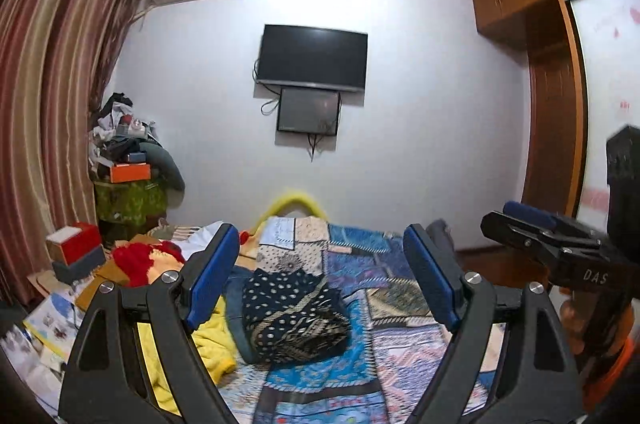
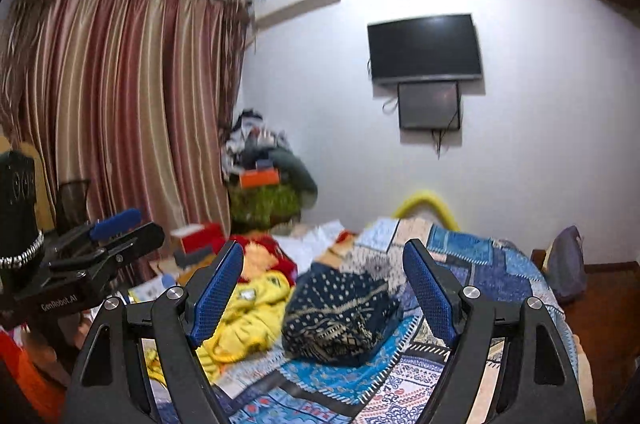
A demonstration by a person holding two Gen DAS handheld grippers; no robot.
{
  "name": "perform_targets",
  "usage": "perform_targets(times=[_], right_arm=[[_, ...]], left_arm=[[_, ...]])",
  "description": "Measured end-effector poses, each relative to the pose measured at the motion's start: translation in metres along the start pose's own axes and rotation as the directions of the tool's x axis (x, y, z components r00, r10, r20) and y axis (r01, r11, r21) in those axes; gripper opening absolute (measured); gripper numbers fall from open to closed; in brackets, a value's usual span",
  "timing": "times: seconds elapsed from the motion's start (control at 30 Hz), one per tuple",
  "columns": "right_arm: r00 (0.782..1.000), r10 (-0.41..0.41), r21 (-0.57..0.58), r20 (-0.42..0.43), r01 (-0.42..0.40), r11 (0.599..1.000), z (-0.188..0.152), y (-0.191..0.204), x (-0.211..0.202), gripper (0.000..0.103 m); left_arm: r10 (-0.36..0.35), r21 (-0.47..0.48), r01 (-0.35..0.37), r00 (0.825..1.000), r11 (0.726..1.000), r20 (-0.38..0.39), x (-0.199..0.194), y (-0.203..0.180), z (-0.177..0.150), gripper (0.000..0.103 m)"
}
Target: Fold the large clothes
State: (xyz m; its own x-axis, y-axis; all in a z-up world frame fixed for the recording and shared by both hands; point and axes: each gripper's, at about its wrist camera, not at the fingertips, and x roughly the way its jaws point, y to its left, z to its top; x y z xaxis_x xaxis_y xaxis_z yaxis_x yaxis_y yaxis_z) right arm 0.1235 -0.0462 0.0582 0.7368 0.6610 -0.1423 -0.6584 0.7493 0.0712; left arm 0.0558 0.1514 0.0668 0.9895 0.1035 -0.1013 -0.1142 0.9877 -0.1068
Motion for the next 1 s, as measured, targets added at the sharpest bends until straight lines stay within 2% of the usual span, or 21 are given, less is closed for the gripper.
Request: perform_targets(times=[0.2,0.5,0.6,0.67,0.77,1.0], right_arm=[[1.000,-0.010,0.012,-0.002,0.010,1.000,-0.008,0.009,-0.013,0.080],[0.998,-0.032,0.004,-0.058,0.033,0.999,-0.019,0.012,-0.008,0.081],[0.997,-0.048,0.002,-0.063,0.048,0.999,-0.021,0.011,-0.006,0.087],[0.997,-0.058,0.004,-0.058,0.058,0.998,-0.021,0.011,-0.006,0.095],[0.996,-0.074,0.017,-0.050,0.074,0.997,-0.021,0.009,-0.006,0.102],[0.994,-0.091,0.030,-0.056,0.093,0.995,-0.023,0.005,-0.005,0.103]], left_arm=[[0.005,-0.056,-0.005,1.000,0.998,0.011,-0.014,0.004,-0.003,0.084],[0.042,-0.044,-0.043,0.999,0.998,-0.022,-0.012,0.004,-0.014,0.085],[0.047,-0.034,-0.048,0.998,0.998,-0.033,-0.009,0.004,-0.016,0.085],[0.057,-0.023,-0.058,0.998,0.998,-0.035,-0.009,0.003,-0.017,0.087],[0.068,-0.021,-0.069,0.997,0.997,-0.037,-0.008,0.001,-0.020,0.093],[0.080,-0.012,-0.081,0.996,0.997,-0.042,-0.006,-0.002,-0.022,0.097]])
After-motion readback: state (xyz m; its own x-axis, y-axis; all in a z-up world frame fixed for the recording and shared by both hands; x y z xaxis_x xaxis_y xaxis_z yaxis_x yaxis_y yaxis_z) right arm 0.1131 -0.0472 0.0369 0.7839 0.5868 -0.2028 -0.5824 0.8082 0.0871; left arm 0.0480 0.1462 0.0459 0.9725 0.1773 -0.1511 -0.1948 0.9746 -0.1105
